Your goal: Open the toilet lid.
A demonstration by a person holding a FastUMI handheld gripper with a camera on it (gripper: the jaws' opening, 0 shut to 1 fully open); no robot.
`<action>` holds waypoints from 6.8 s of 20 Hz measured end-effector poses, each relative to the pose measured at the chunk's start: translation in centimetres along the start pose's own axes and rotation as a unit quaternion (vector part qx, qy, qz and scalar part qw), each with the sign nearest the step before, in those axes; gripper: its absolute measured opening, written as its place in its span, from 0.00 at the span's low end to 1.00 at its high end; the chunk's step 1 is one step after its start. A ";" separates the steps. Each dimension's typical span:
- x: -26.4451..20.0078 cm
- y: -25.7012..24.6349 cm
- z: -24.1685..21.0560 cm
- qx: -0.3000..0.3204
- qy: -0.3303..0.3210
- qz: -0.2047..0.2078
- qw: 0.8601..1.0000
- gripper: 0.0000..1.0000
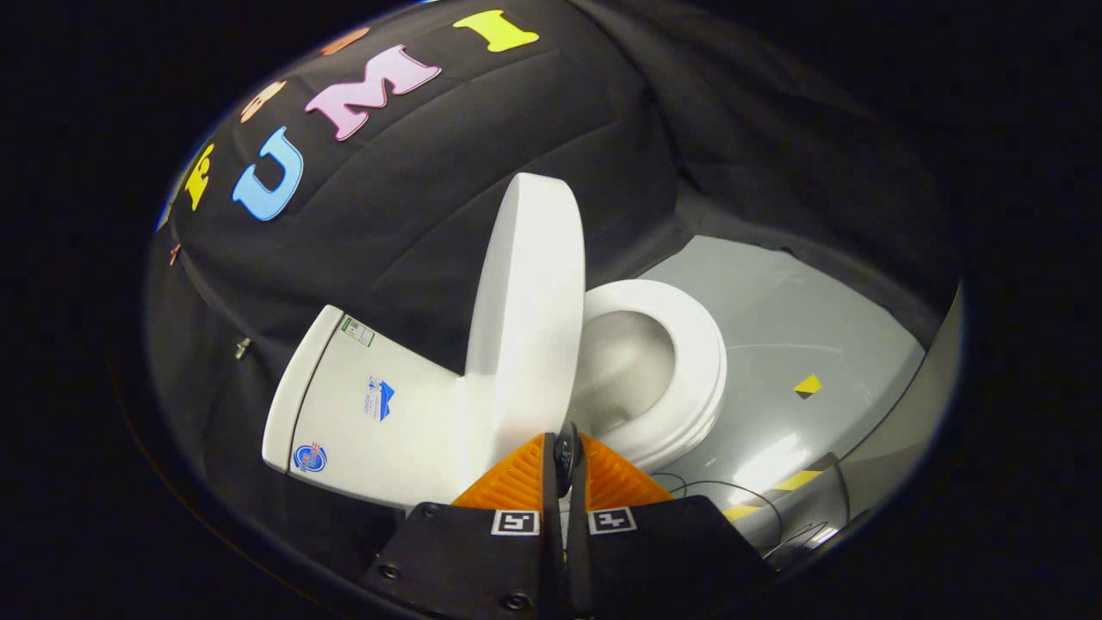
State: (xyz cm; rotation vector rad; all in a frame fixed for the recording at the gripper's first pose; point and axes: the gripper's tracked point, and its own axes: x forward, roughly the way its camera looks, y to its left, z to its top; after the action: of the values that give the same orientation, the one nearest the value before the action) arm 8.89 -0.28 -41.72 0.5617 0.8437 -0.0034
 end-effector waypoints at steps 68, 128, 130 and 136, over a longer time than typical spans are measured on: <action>-16.1 32.0 1.5 -0.276 -0.224 0.050 0.933 0.98; -36.6 26.1 15.0 -0.273 -0.373 0.042 0.886 0.98; -36.5 26.1 14.9 -0.273 -0.373 0.043 0.886 0.98; -36.3 25.9 14.9 -0.274 -0.369 0.042 0.887 0.98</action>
State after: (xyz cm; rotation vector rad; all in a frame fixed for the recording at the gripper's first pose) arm 0.66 7.09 4.01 0.0308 0.0499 0.0927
